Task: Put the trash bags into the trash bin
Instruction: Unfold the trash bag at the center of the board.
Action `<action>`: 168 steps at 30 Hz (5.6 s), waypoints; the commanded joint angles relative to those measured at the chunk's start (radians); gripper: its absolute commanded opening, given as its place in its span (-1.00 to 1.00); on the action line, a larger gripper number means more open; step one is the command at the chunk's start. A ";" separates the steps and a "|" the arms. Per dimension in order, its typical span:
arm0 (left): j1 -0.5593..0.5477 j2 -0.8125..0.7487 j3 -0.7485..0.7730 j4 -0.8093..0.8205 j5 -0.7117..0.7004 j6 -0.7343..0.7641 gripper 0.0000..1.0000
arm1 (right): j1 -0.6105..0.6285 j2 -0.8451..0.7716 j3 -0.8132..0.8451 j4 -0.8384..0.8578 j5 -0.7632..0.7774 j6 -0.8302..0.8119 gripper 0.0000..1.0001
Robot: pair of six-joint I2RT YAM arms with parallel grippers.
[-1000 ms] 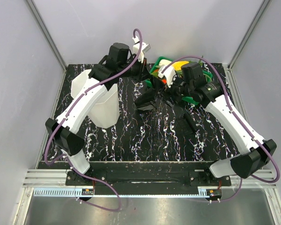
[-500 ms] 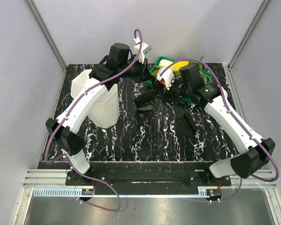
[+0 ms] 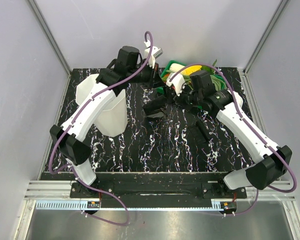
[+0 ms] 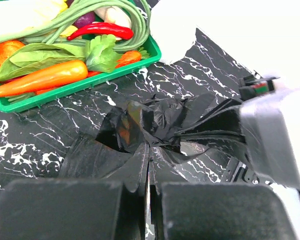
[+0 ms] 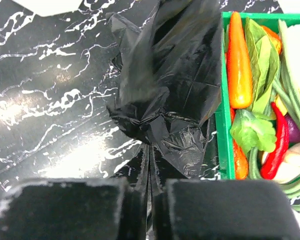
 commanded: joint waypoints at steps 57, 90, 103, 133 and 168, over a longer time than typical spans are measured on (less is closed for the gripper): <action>-0.106 -0.060 -0.279 0.067 0.183 0.307 -1.00 | -0.101 0.002 0.229 -0.172 -0.183 0.214 -1.00; -0.128 -0.125 -0.265 0.074 0.252 0.330 -1.00 | -0.101 -0.032 0.131 -0.158 -0.209 0.185 -1.00; -0.134 -0.175 -0.250 0.058 0.031 0.362 -1.00 | -0.101 -0.051 0.131 -0.201 -0.263 0.127 -0.58; -0.125 -0.174 -0.245 0.076 0.259 0.307 -1.00 | -0.099 -0.038 0.109 -0.165 -0.364 0.136 -1.00; -0.145 -0.140 -0.239 0.133 0.089 0.292 -1.00 | -0.096 -0.075 0.090 -0.191 -0.446 0.113 -1.00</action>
